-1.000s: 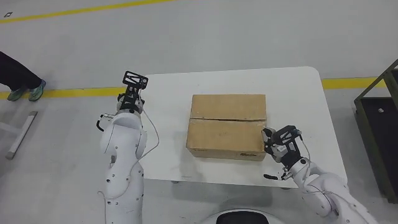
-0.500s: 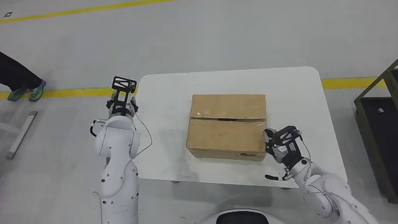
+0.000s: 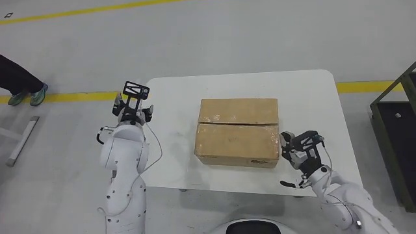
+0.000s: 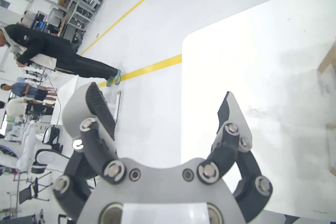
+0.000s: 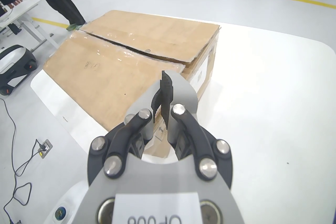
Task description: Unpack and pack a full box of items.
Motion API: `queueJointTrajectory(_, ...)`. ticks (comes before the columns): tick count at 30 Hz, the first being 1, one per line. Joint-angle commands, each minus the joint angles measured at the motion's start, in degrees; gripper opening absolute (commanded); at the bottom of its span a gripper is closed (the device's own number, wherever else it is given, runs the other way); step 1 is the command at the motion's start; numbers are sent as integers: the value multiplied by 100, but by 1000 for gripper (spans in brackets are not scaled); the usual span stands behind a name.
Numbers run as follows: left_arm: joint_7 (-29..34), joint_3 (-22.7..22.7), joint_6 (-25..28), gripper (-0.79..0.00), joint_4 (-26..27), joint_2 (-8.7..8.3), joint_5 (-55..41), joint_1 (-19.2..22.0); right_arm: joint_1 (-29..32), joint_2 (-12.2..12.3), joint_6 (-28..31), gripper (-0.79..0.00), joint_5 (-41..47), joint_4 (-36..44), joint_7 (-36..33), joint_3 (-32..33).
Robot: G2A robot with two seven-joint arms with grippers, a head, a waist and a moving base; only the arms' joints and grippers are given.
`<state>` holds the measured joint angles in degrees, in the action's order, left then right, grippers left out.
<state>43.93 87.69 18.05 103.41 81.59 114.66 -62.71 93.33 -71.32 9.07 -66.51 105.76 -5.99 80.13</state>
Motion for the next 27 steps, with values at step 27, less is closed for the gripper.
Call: queueJointTrajectory(27, -158, -3397, 610, 0, -2026, 478, -405, 1209, 1060, 88, 92, -785, 966, 165, 619, 1590)
